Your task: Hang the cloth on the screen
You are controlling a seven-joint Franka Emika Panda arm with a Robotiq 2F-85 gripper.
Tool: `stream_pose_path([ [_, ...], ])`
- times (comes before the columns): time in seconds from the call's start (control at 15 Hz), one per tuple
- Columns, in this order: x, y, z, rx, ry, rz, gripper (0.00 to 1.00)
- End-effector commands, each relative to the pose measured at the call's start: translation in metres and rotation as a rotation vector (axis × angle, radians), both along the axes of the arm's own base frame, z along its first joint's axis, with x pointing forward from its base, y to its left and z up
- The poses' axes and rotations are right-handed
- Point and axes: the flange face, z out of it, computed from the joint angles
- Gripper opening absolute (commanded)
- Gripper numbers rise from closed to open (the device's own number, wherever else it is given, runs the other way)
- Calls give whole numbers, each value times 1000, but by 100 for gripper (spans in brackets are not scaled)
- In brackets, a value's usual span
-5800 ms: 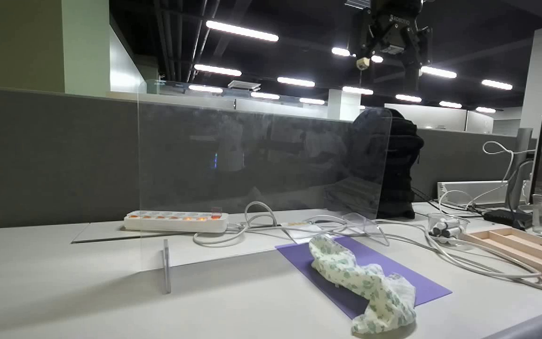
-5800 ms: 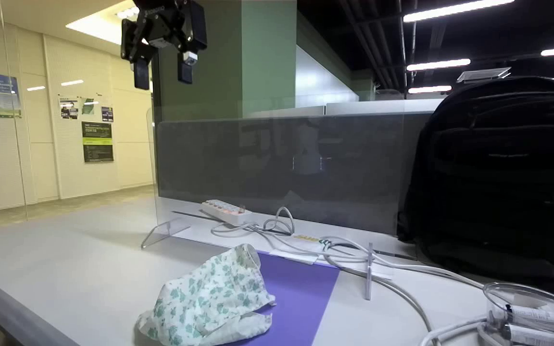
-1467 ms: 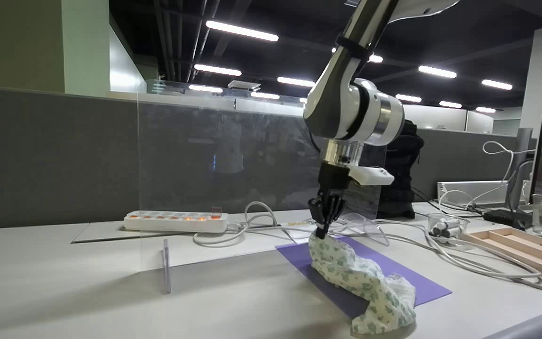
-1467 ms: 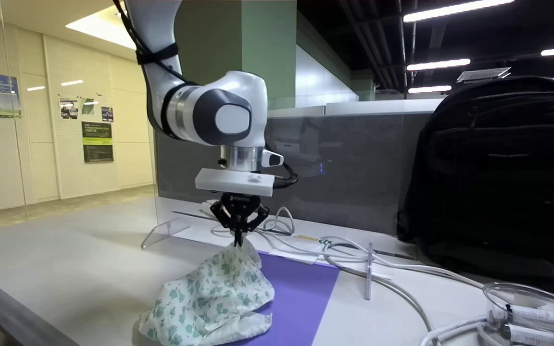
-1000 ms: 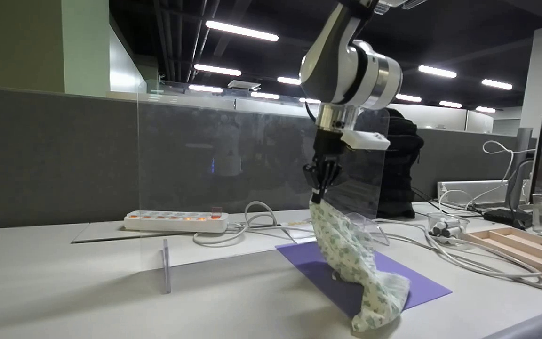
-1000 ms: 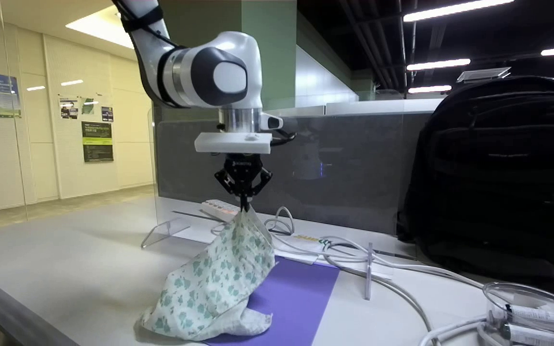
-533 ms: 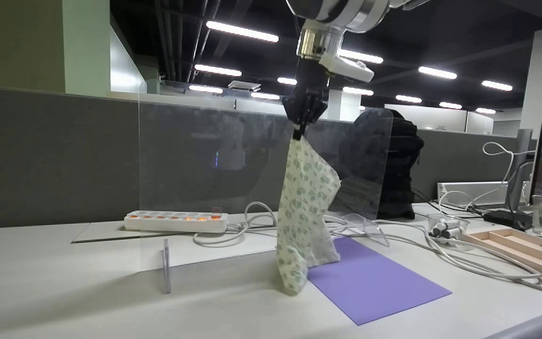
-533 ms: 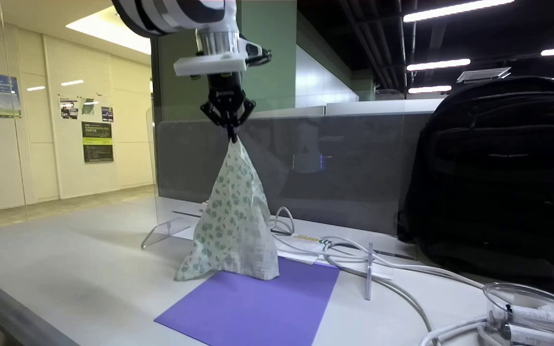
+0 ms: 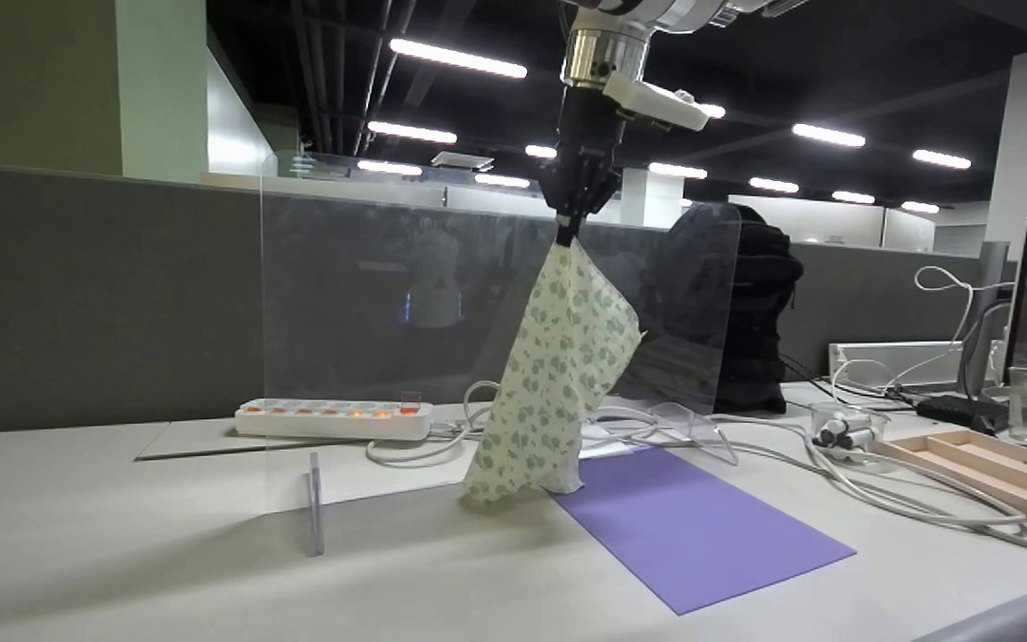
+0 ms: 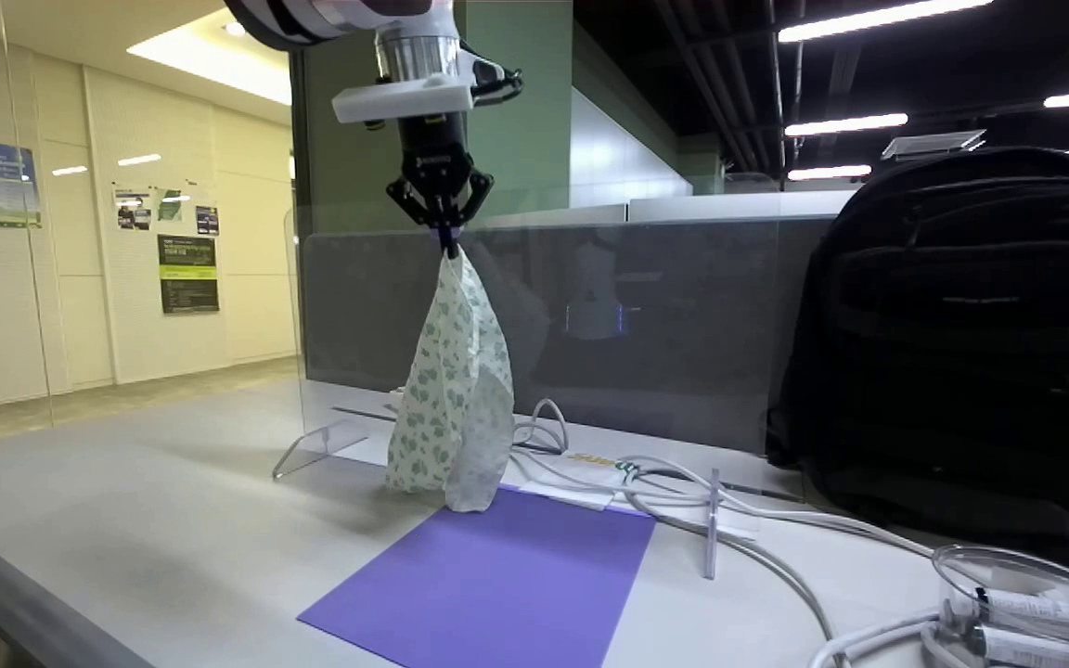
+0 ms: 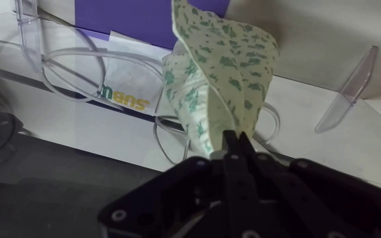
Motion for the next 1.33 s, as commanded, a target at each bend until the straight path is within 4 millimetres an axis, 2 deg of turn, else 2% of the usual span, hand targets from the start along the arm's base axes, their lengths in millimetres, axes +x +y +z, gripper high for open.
stream_pose_path([
  [0.0,9,5,0,-8,-34,-36,0],
  [0.4,44,6,32,-32,-102,-74,0],
  [0.73,66,24,81,-19,-219,-69,0],
  [1.27,79,55,163,-7,-431,-25,0],
])
